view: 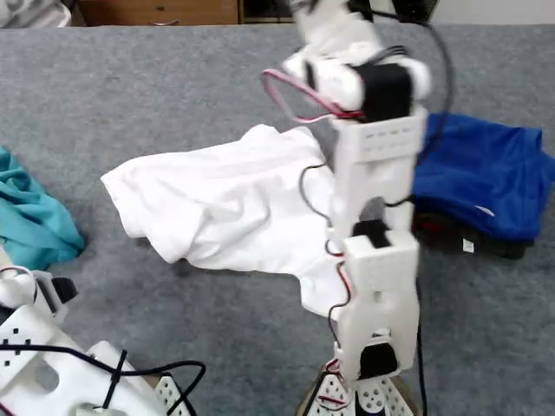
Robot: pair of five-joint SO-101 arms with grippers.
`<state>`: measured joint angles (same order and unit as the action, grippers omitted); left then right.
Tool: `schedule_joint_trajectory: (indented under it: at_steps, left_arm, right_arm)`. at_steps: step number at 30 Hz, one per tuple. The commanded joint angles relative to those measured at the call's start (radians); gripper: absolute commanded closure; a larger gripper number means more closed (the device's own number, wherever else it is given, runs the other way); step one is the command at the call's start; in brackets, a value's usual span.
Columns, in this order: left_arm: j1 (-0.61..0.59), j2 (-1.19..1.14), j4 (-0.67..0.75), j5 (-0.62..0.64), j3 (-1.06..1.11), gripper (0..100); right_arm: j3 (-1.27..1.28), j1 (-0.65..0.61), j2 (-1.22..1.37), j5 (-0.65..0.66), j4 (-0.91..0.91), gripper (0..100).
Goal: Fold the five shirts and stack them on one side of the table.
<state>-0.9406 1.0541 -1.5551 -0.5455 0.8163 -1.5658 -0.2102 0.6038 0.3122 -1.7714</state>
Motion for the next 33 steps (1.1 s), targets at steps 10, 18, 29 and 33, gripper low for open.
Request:
schedule_joint_trajectory:
  at_steps: [10,18,29,33]
  left_arm:
    - [0.473,0.002,-0.18,0.29,-0.173,72]
    - [0.954,0.001,0.068,0.298,0.049,72]
    - [0.979,0.001,0.615,0.296,0.48,72]
    - [0.941,0.001,0.698,0.302,0.525,72]
  right_arm:
    - [0.911,0.108,-0.661,0.009,-0.015,92.5]
    - [1.508,0.168,-1.093,0.161,0.058,92.5]
    - [1.831,0.366,-1.313,0.161,0.006,92.5]
    - [1.923,0.352,-1.365,0.164,0.034,92.5]
